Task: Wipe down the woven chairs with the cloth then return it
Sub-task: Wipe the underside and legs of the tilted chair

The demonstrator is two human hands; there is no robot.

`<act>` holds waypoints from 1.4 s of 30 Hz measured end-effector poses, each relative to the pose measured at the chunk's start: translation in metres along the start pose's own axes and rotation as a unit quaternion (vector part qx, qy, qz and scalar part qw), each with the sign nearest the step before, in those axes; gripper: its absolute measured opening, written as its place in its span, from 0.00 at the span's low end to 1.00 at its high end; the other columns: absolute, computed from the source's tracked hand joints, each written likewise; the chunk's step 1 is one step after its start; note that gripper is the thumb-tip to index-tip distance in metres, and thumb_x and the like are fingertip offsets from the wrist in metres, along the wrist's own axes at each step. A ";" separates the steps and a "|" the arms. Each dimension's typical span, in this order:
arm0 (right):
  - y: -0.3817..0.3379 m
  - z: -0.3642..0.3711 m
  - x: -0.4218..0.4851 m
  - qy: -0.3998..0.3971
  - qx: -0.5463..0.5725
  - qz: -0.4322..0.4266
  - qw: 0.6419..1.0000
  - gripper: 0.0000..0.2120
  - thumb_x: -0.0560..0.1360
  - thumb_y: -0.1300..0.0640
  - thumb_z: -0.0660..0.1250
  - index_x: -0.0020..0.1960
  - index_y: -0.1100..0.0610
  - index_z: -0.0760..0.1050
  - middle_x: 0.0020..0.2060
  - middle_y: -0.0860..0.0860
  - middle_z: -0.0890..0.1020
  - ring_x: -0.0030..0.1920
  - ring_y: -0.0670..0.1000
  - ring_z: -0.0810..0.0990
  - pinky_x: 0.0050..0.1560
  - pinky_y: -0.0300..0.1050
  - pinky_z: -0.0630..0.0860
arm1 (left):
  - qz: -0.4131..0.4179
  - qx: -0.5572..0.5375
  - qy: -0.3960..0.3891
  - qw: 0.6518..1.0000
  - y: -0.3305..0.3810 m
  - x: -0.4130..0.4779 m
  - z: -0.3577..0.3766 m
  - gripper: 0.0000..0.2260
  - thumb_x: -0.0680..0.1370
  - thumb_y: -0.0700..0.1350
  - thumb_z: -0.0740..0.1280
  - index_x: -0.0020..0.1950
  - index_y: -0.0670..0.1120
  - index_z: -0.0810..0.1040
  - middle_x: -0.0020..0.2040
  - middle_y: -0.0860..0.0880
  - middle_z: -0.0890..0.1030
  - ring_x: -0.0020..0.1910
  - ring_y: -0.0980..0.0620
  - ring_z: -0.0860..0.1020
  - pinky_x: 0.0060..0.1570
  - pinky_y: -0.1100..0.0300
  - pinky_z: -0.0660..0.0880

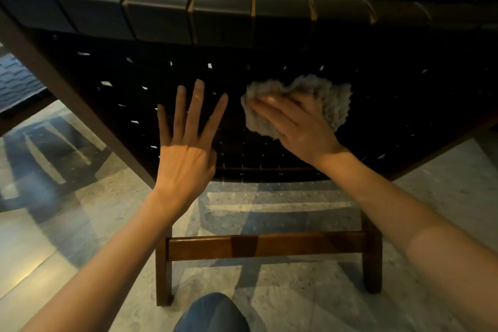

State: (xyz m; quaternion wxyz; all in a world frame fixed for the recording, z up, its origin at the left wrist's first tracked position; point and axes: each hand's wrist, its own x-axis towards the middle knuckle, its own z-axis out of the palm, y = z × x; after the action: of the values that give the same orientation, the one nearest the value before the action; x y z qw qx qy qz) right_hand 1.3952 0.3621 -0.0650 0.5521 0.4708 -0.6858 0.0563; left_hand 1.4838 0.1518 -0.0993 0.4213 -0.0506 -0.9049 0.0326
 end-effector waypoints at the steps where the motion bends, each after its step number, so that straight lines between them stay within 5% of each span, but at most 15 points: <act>1: -0.002 0.011 -0.011 -0.021 -0.001 -0.010 1.000 0.21 0.74 0.70 0.65 0.65 0.57 0.75 0.58 0.53 0.81 0.51 0.55 0.70 0.45 0.50 0.78 | 0.001 0.002 0.000 1.000 -0.001 -0.001 0.001 0.40 0.73 0.40 0.69 0.78 0.50 0.49 0.77 0.43 0.44 0.75 0.39 0.43 0.71 0.34 0.49; 7: -0.033 0.061 -0.074 -0.182 0.070 0.054 0.979 0.23 0.74 0.68 0.62 0.67 0.57 0.74 0.63 0.54 0.78 0.54 0.57 0.67 0.55 0.53 0.74 | 0.001 0.019 -0.018 1.000 -0.005 -0.011 0.006 0.42 0.72 0.40 0.70 0.78 0.50 0.47 0.77 0.43 0.45 0.76 0.40 0.45 0.71 0.34 0.50; 11: -0.049 0.078 -0.106 -0.414 0.122 0.122 0.894 0.25 0.79 0.63 0.55 0.74 0.52 0.63 0.73 0.50 0.65 0.72 0.57 0.60 0.69 0.56 0.57 | 0.000 0.016 -0.029 0.999 -0.004 -0.012 0.007 0.42 0.72 0.39 0.70 0.78 0.50 0.48 0.77 0.43 0.44 0.76 0.40 0.45 0.70 0.33 0.50; 16: -0.060 0.086 -0.097 -0.441 0.132 0.193 0.866 0.24 0.78 0.64 0.56 0.73 0.50 0.64 0.73 0.48 0.65 0.71 0.56 0.59 0.66 0.51 0.52 | -0.005 0.016 -0.050 0.999 -0.004 -0.017 0.001 0.41 0.72 0.39 0.69 0.78 0.50 0.48 0.78 0.44 0.43 0.76 0.40 0.43 0.71 0.35 0.49; 20: -0.061 0.068 -0.078 -0.494 0.104 0.134 0.853 0.27 0.77 0.65 0.57 0.74 0.50 0.62 0.72 0.48 0.63 0.70 0.55 0.57 0.67 0.49 0.51 | -0.036 -0.003 -0.045 0.998 -0.012 -0.037 -0.012 0.38 0.73 0.40 0.68 0.78 0.49 0.50 0.77 0.42 0.45 0.76 0.41 0.42 0.71 0.35 0.49; 23: -0.074 0.032 -0.054 -0.410 0.097 0.042 0.906 0.31 0.72 0.70 0.63 0.73 0.53 0.65 0.69 0.51 0.69 0.68 0.58 0.65 0.67 0.53 0.63 | -0.089 -0.010 0.000 0.996 -0.025 -0.050 -0.020 0.35 0.75 0.43 0.68 0.77 0.49 0.53 0.77 0.40 0.45 0.75 0.38 0.41 0.72 0.38 0.42; 25: -0.076 0.007 -0.031 -0.271 0.076 -0.015 0.959 0.25 0.71 0.70 0.66 0.67 0.56 0.73 0.62 0.53 0.78 0.59 0.60 0.72 0.55 0.54 0.75 | -0.131 -0.012 0.029 0.991 -0.037 -0.053 -0.024 0.35 0.76 0.43 0.68 0.78 0.48 0.52 0.76 0.38 0.45 0.74 0.34 0.41 0.72 0.38 0.40; 27: -0.067 -0.011 -0.006 -0.133 0.026 -0.061 0.989 0.18 0.76 0.67 0.63 0.64 0.57 0.76 0.58 0.54 0.81 0.54 0.57 0.70 0.46 0.50 0.76 | -0.150 -0.020 0.053 0.987 -0.048 -0.052 -0.026 0.36 0.77 0.43 0.68 0.78 0.49 0.49 0.75 0.35 0.45 0.74 0.33 0.41 0.72 0.37 0.39; 31: -0.048 -0.030 0.046 0.024 -0.058 -0.035 0.997 0.13 0.79 0.62 0.66 0.62 0.56 0.78 0.56 0.51 0.82 0.53 0.54 0.70 0.46 0.48 0.70 | -0.173 -0.017 0.083 0.981 -0.060 -0.042 -0.029 0.36 0.78 0.45 0.67 0.77 0.46 0.48 0.75 0.32 0.46 0.73 0.33 0.42 0.71 0.39 0.38; 39: -0.048 -0.017 0.068 0.115 -0.093 0.005 0.989 0.13 0.76 0.61 0.70 0.60 0.54 0.79 0.55 0.48 0.83 0.50 0.52 0.73 0.45 0.46 0.73 | -0.184 -0.046 0.106 0.976 -0.085 -0.029 -0.032 0.32 0.81 0.56 0.57 0.77 0.43 0.45 0.75 0.31 0.48 0.74 0.34 0.43 0.72 0.38 0.40; 42: -0.047 0.000 0.061 0.065 -0.051 0.018 0.996 0.14 0.82 0.62 0.58 0.64 0.53 0.76 0.57 0.49 0.82 0.52 0.53 0.71 0.47 0.47 0.77 | -0.173 -0.041 0.105 0.979 -0.088 -0.029 -0.030 0.31 0.81 0.55 0.57 0.76 0.44 0.44 0.75 0.31 0.50 0.73 0.34 0.45 0.72 0.38 0.42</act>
State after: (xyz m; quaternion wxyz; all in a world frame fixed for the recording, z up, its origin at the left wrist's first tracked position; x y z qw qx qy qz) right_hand 1.4316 0.3004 -0.0364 0.6174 0.4248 -0.6591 0.0619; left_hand 1.5197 0.0611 -0.0925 0.5105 0.0861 -0.8515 -0.0834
